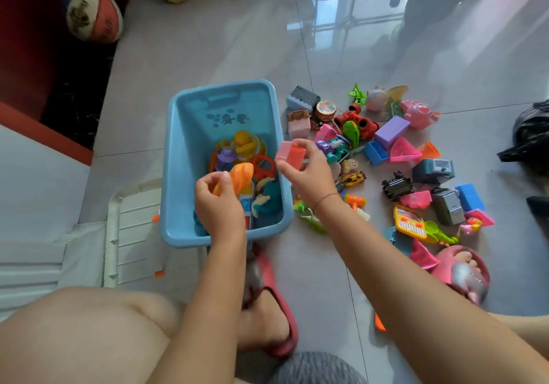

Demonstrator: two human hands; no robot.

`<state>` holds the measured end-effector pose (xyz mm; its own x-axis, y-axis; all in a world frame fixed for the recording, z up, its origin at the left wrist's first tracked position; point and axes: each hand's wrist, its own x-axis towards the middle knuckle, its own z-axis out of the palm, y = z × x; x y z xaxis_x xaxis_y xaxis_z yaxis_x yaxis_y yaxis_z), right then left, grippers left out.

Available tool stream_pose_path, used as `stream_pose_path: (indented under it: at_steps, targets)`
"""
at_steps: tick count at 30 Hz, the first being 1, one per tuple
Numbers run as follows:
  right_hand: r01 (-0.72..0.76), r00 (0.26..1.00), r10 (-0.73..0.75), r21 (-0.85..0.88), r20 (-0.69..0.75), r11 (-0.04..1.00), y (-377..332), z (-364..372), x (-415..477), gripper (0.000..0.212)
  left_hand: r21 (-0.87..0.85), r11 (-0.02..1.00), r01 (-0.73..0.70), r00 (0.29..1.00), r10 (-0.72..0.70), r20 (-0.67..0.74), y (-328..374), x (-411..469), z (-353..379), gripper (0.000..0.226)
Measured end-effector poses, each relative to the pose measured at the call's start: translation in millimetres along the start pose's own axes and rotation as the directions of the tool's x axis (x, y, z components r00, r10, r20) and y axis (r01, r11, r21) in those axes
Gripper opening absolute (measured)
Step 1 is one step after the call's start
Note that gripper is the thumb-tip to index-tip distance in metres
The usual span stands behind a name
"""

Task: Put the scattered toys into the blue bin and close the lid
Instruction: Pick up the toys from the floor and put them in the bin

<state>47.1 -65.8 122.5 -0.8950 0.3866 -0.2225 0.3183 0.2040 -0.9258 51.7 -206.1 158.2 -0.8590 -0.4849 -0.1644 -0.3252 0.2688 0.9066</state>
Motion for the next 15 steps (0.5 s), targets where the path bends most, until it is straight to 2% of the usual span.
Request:
stream_pose_path:
  at_steps: [3, 5, 7, 9, 12, 15]
  targets:
    - [-0.012, 0.983, 0.026, -0.078, 0.180, 0.997, -8.0, 3.3, -2.9, 0.060, 0.140, 0.988, 0.059, 0.995, -0.069, 0.067, -8.0, 21.6, -3.8, 0.014]
    - [-0.042, 0.984, 0.055, -0.079, 0.171, 0.996, -1.3, -11.0, -5.0, 0.060, 0.190, 0.980, 0.057, 0.991, -0.079, 0.108, -12.8, 20.4, -2.4, 0.012]
    - [-0.113, 0.990, 0.118, -0.072, 0.077, 0.991, 20.1, -37.0, -9.1, 0.055, 0.187, 0.982, -0.003, 0.989, -0.025, 0.147, -15.8, 6.2, 4.4, 0.010]
    - [-0.242, 0.969, 0.238, -0.056, -0.070, 0.969, 57.1, -70.0, -20.7, 0.049, 0.135, 0.979, -0.155, 0.970, 0.124, 0.211, -19.1, -19.3, 14.7, 0.010]
    - [-0.441, 0.862, 0.395, -0.085, -0.319, 0.893, 126.0, -109.1, -61.5, 0.049, 0.103, 0.908, -0.405, 0.861, 0.341, 0.377, -39.0, -61.7, 35.5, 0.010]
    - [-0.606, 0.766, 0.507, -0.180, -0.397, 0.775, 183.4, -112.7, -113.6, 0.055, 0.140, 0.860, -0.491, 0.741, 0.328, 0.585, -74.2, -91.3, 60.6, 0.016]
